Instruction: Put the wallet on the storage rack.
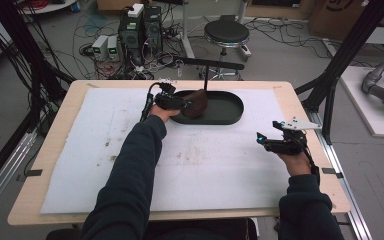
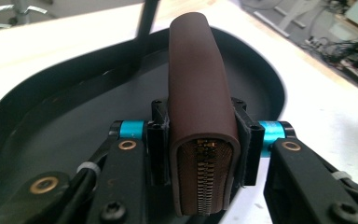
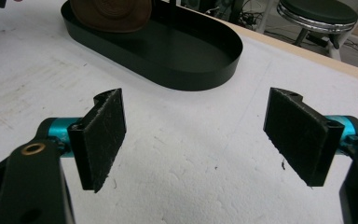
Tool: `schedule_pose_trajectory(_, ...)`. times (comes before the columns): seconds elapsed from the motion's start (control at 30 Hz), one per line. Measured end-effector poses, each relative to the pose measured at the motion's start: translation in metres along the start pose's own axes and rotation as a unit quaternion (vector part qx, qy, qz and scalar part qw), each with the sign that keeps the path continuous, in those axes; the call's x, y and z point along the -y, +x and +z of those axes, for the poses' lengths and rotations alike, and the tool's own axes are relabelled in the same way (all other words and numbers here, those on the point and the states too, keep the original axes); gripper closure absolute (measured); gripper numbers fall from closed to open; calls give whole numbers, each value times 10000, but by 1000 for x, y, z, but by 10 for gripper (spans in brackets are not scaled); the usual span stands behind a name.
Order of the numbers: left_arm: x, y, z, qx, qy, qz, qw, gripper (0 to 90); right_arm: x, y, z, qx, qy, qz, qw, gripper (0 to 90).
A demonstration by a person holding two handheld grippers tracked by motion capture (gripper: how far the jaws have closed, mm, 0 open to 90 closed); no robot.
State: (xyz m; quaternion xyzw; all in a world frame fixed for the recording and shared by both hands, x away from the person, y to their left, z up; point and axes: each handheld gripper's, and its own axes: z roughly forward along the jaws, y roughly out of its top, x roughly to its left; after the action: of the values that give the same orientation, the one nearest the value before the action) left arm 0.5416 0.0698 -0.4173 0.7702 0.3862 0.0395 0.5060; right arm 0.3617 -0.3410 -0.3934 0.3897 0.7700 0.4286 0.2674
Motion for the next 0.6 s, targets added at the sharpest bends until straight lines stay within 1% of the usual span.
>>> schedule_pose_trajectory(0.03,1,2,0,-151,-18,-84,9998,500,0,0,0,15,21,-33,10000,213)
schedule_pose_trajectory(0.07,1,3,0,-283,-19,-103,9995,500,0,0,0,15,21,-33,10000,213)
schedule_pose_trajectory(0.1,0,4,-2,-448,-25,-88,9990,449,0,0,0,23,21,-36,10000,213)
schedule_pose_trajectory(0.13,-1,4,-4,-564,-63,-54,9984,410,0,0,0,34,25,-36,10000,213)
schedule_pose_trajectory(0.17,-2,4,-9,-668,-150,-7,9977,391,0,1,0,41,24,-28,10000,213)
schedule_pose_trajectory(0.2,-3,3,-13,-724,-274,14,9970,386,0,1,0,55,7,-41,10000,213)
schedule_pose_trajectory(0.27,-6,1,-23,-792,-399,66,9960,386,0,2,1,59,4,-48,10000,213)
schedule_pose_trajectory(0.3,-8,1,-29,-784,-451,83,9959,386,0,2,1,59,4,-48,10000,213)
schedule_pose_trajectory(0.33,-9,-2,-40,-778,-538,137,9954,386,-1,2,1,46,17,-41,10000,213)
schedule_pose_trajectory(0.37,-9,-2,-40,-778,-538,137,9954,386,-1,3,1,47,22,-66,10000,213)
schedule_pose_trajectory(0.47,-6,-9,-57,-737,-637,226,9950,381,-1,4,1,28,34,-76,10000,213)
schedule_pose_trajectory(0.5,-4,-14,-67,-785,-675,283,9942,367,-1,4,2,19,31,-86,10000,213)
schedule_pose_trajectory(0.53,-2,-16,-70,-827,-689,310,9937,320,-1,4,3,-11,60,-69,10000,213)
schedule_pose_trajectory(0.57,1,-21,-78,-917,-735,362,9924,276,-1,4,3,-16,73,-68,9999,213)
schedule_pose_trajectory(0.6,5,-27,-85,-928,-827,438,9913,213,-1,3,4,-41,102,-84,9999,213)
